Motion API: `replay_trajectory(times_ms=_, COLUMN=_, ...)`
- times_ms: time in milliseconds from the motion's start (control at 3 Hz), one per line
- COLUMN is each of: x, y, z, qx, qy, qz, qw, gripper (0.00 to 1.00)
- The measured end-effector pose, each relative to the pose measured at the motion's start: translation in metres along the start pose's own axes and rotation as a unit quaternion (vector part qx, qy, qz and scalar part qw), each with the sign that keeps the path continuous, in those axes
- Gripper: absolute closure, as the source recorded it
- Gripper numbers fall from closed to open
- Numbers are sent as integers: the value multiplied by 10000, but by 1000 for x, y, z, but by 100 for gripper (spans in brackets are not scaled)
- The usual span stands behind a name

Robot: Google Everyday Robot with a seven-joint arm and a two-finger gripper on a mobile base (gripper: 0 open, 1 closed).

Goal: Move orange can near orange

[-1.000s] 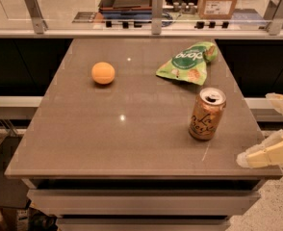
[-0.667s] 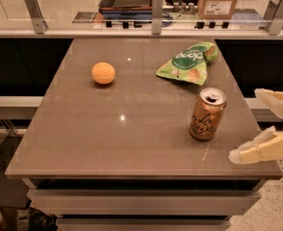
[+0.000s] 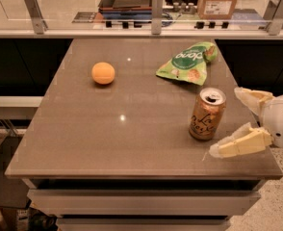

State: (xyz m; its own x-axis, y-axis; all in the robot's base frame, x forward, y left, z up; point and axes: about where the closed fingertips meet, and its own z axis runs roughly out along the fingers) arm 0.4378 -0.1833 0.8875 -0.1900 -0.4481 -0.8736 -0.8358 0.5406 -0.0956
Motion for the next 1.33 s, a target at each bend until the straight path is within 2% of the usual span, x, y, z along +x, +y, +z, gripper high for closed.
replay_trajectory(times_ms=667, x=-11, y=-13, z=34, qx=-64, qy=-420, qz=68, qw=9991, gripper=0)
replay_trajectory(times_ms=1000, x=-16, y=-14, z=44, qx=-43, qy=-599, qz=166, qw=9981, gripper=18)
replay_trajectory(times_ms=1333, x=-21, y=-13, z=50, qx=-56, qy=-748, qz=220, qw=9969, gripper=41)
